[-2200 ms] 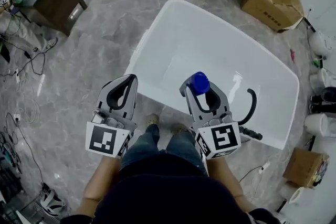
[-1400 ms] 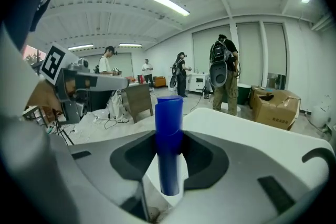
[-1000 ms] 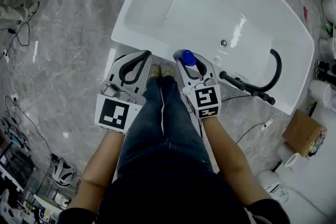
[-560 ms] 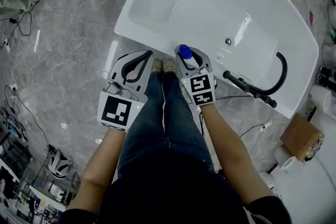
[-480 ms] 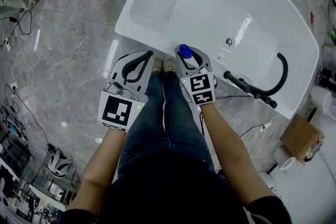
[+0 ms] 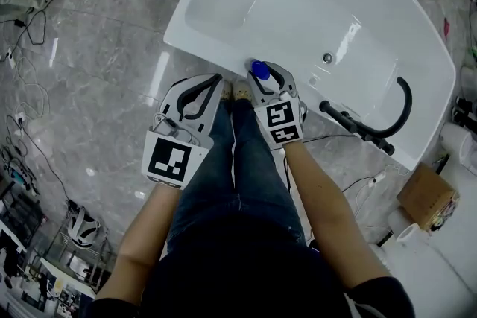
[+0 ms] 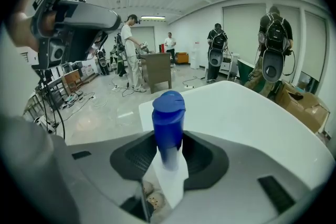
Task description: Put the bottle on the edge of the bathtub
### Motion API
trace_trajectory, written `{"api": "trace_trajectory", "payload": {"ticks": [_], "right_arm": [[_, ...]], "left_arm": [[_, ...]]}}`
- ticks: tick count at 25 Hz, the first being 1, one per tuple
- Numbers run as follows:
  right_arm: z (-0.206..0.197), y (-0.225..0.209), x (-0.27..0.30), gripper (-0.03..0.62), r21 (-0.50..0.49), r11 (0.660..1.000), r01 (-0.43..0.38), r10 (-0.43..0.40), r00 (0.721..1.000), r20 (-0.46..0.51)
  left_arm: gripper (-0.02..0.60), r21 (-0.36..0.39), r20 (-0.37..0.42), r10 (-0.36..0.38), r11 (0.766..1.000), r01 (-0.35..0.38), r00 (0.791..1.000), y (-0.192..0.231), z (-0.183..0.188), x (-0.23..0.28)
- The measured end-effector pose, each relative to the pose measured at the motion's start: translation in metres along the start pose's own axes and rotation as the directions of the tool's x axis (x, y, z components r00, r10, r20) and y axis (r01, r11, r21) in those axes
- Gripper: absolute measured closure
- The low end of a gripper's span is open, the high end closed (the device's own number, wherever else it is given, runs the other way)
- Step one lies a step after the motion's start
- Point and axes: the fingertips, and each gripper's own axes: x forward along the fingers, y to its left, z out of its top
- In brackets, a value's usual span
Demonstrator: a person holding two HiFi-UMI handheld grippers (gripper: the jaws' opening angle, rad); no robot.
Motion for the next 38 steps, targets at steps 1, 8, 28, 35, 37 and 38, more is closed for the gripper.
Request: {"api": "trace_trajectory", "payload": {"ticks": [1, 8, 28, 35, 37, 38], "right_arm": [[0.001, 0.001, 0.0, 0.431, -0.017, 1.0, -0.004, 0.004, 1.0, 0.002], [0.0, 0.002, 0.001, 0.43, -0.043, 0.998, -0.041, 0.04, 0.999, -0.035], [0.097, -0.023, -0.143, 0.531, 0.105, 0.991, 0.087, -0.106, 0.975, 0.195], [0.162, -0.083, -0.239, 0.566, 0.238, 0.918, 0.316, -0.376, 0.883, 0.28], [0.191, -0.101, -0.27, 0.566, 0.248, 0.897, 0.365, -0.434, 0.833, 0.344], [0.203, -0.11, -0.285, 0.566, 0.253, 0.888, 0.384, -0.456, 0.806, 0.377]], "left_arm": [[0.56, -0.003, -0.011, -0.002, 1.0, 0.002, 1.0, -0.001, -0.002, -0.001], [0.56, -0.015, -0.027, -0.006, 1.0, 0.006, 1.0, -0.004, -0.005, -0.001], [0.56, 0.106, 0.085, -0.036, 0.994, 0.027, 0.996, -0.037, 0.098, -0.02], [0.56, 0.162, 0.216, -0.032, 0.987, -0.004, 0.976, -0.047, 0.184, -0.033], [0.56, 0.182, 0.275, -0.03, 0.983, -0.022, 0.961, -0.051, 0.217, -0.036], [0.56, 0.189, 0.306, -0.029, 0.981, -0.031, 0.952, -0.055, 0.234, -0.036]]}}
